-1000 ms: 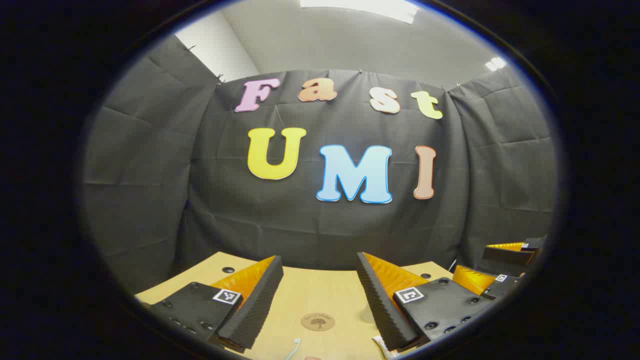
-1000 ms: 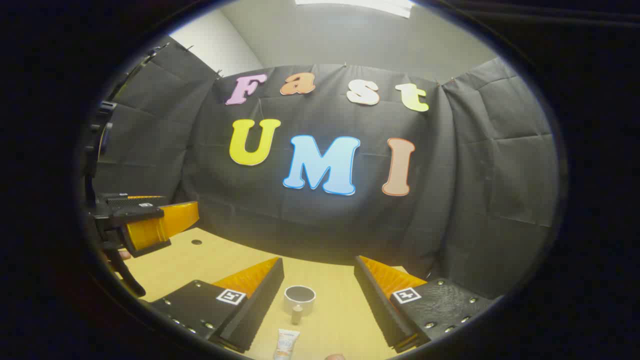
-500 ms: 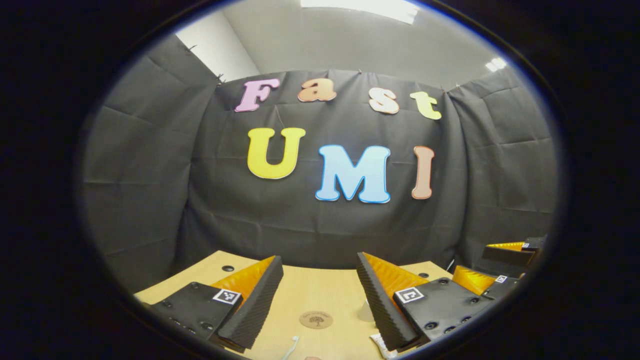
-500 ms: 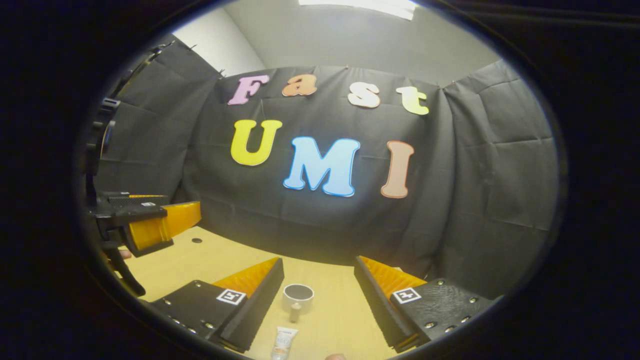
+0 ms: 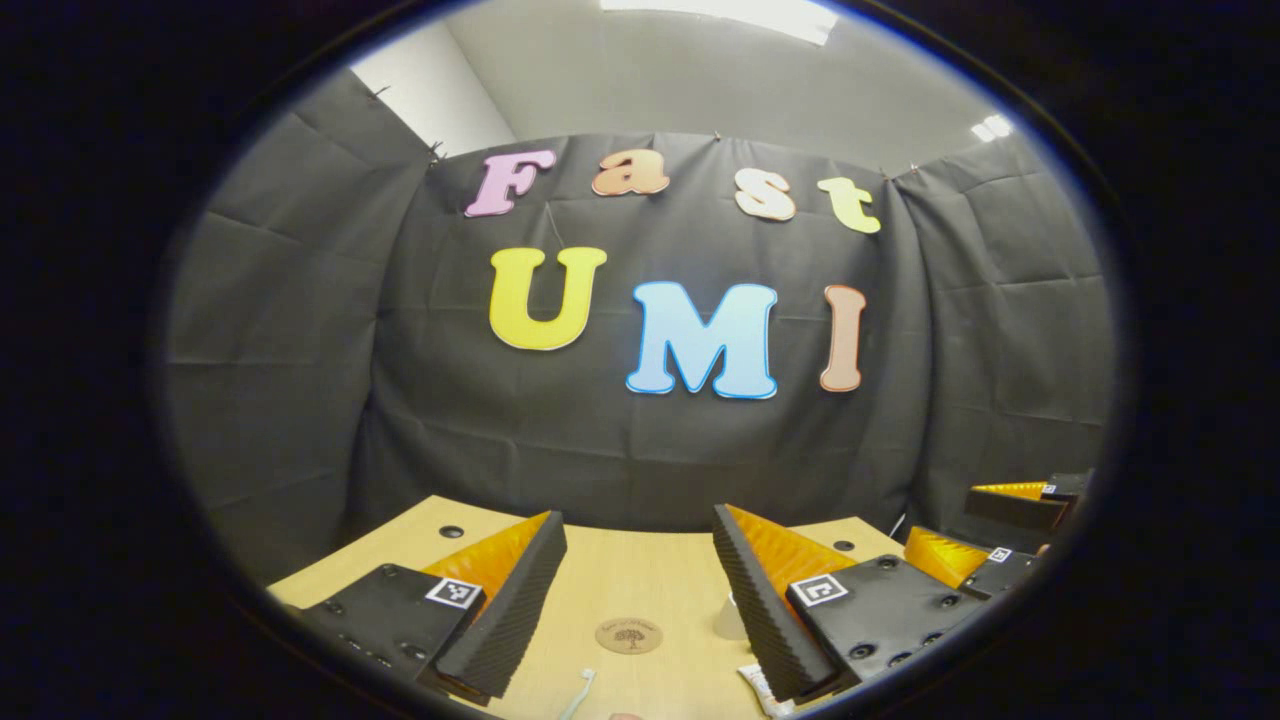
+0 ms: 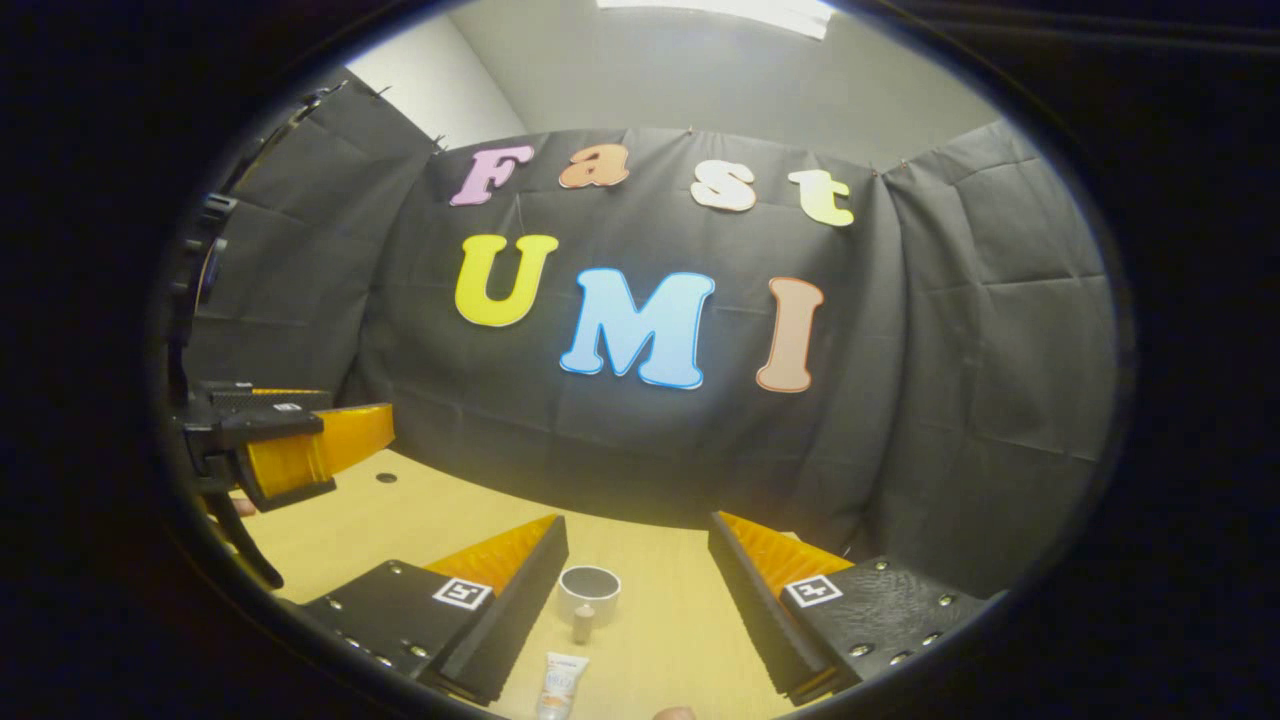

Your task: Put the toothbrush and toothpaste on the desktop into the cup, then pick up the cup and place it on the coaster on the desktop.

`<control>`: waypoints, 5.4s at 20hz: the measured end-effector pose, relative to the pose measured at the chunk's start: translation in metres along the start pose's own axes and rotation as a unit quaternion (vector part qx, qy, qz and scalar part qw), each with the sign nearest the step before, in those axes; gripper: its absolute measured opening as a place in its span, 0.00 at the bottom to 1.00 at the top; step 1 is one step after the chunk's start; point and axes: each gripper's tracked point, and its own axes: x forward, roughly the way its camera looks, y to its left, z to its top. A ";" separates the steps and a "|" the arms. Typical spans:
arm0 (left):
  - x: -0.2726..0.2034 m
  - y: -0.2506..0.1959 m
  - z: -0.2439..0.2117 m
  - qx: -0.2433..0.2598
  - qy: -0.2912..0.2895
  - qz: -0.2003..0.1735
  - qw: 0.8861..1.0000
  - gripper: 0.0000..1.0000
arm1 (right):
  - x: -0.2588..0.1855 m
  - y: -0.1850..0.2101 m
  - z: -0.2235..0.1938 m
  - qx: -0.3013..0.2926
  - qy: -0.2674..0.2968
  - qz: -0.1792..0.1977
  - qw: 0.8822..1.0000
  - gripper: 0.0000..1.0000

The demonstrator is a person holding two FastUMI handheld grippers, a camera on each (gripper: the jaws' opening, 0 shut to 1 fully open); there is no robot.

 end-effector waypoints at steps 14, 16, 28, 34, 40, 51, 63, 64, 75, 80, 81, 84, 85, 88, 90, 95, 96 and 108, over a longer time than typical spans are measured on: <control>0.019 0.011 -0.081 -0.025 0.123 0.000 0.992 0.96 | 0.023 0.016 -0.050 0.047 0.096 0.048 0.993 0.91; 0.021 0.011 -0.108 -0.028 0.166 -0.004 0.986 0.96 | 0.027 0.022 -0.072 0.065 0.139 0.061 0.986 0.91; 0.022 0.006 -0.226 -0.049 0.377 -0.019 0.925 0.97 | 0.043 0.036 -0.161 0.110 0.312 0.085 0.940 0.91; -0.002 0.013 -0.278 -0.066 0.487 -0.008 0.871 1.00 | 0.043 0.047 -0.186 0.121 0.367 0.094 0.918 0.93; -0.017 0.023 -0.305 -0.069 0.555 -0.008 0.829 1.00 | 0.036 0.060 -0.209 0.130 0.417 0.099 0.894 0.93; -0.049 0.054 -0.341 -0.077 0.626 0.010 0.776 0.98 | 0.020 0.088 -0.238 0.124 0.471 0.122 0.865 0.93; -0.056 0.066 -0.371 -0.011 0.674 -0.005 0.739 0.99 | 0.003 0.103 -0.278 0.129 0.567 0.112 0.806 0.95; -0.055 0.066 -0.373 -0.004 0.673 -0.008 0.740 0.98 | 0.003 0.103 -0.280 0.129 0.567 0.113 0.806 0.95; -0.054 0.067 -0.382 0.055 0.667 -0.014 0.743 0.83 | -0.003 0.109 -0.303 0.133 0.592 0.111 0.787 0.71; -0.056 0.069 -0.378 0.052 0.656 -0.018 0.753 0.37 | -0.004 0.109 -0.309 0.138 0.597 0.110 0.783 0.43; -0.055 0.069 -0.377 0.056 0.656 -0.024 0.753 0.24 | -0.004 0.109 -0.308 0.143 0.598 0.110 0.781 0.37; -0.055 0.071 -0.377 0.058 0.653 -0.020 0.755 0.11 | -0.005 0.109 -0.308 0.156 0.597 0.112 0.779 0.31; -0.055 0.071 -0.379 0.060 0.651 -0.023 0.756 0.11 | -0.006 0.110 -0.307 0.160 0.597 0.119 0.777 0.29; -0.054 0.067 -0.380 0.069 0.648 -0.029 0.758 0.11 | -0.007 0.113 -0.308 0.171 0.588 0.125 0.781 0.19; -0.048 0.062 -0.380 0.070 0.644 -0.028 0.761 0.11 | -0.009 0.117 -0.306 0.182 0.584 0.135 0.779 0.19; -0.051 0.063 -0.381 0.076 0.627 -0.027 0.775 0.08 | -0.007 0.115 -0.301 0.174 0.554 0.159 0.799 0.19; -0.052 0.064 -0.380 0.078 0.620 -0.029 0.780 0.08 | -0.005 0.113 -0.300 0.172 0.546 0.163 0.804 0.19; -0.054 0.071 -0.360 0.030 0.511 -0.040 0.858 0.08 | 0.008 0.098 -0.260 0.191 0.381 0.183 0.886 0.19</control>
